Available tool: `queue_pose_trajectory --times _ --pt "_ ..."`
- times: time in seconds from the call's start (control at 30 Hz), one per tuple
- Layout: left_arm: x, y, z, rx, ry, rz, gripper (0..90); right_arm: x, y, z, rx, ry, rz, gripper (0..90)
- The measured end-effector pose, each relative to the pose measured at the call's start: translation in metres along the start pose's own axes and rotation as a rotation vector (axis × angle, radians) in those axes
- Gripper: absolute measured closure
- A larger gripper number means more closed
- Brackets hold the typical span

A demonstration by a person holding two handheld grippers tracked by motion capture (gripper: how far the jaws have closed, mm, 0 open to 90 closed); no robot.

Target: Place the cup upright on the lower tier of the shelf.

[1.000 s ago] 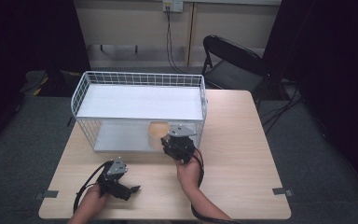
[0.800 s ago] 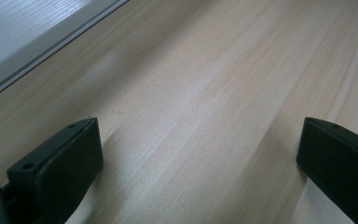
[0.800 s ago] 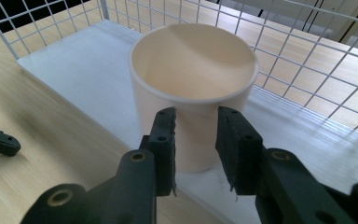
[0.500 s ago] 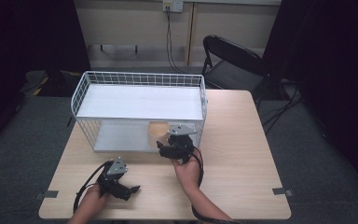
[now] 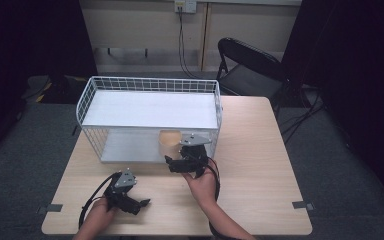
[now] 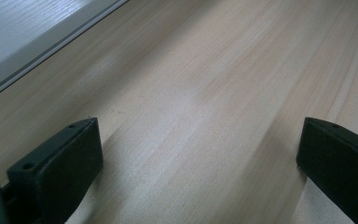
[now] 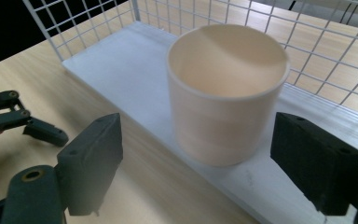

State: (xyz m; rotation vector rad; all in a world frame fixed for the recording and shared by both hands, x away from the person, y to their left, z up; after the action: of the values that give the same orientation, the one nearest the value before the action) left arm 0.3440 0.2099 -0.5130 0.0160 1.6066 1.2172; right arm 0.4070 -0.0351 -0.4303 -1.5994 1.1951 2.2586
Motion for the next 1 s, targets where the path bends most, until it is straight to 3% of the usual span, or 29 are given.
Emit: queue_pose_trajectory --times 0.3,1.0 --pt "0.0 0.0 0.0 -0.001 0.003 0.0 0.0 0.01 0.011 0.002 -0.059 0.018 0.014 15.6" --pt "0.0 0.0 0.0 -0.002 0.004 0.001 0.0 0.039 0.037 -0.006 -0.146 0.029 0.021 15.8"
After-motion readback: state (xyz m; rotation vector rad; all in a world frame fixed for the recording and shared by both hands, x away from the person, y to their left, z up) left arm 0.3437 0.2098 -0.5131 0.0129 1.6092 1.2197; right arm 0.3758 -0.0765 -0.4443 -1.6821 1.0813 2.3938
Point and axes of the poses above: each handheld gripper's, and its own axes: y roughly backward along the jaws, x roughly out of its underside, z roughly to its left, the point moved 1 cm from there along -y, roughly forward along the jaws, and after that the axes turned 8 degrees about -x, right-handed, at the moved point
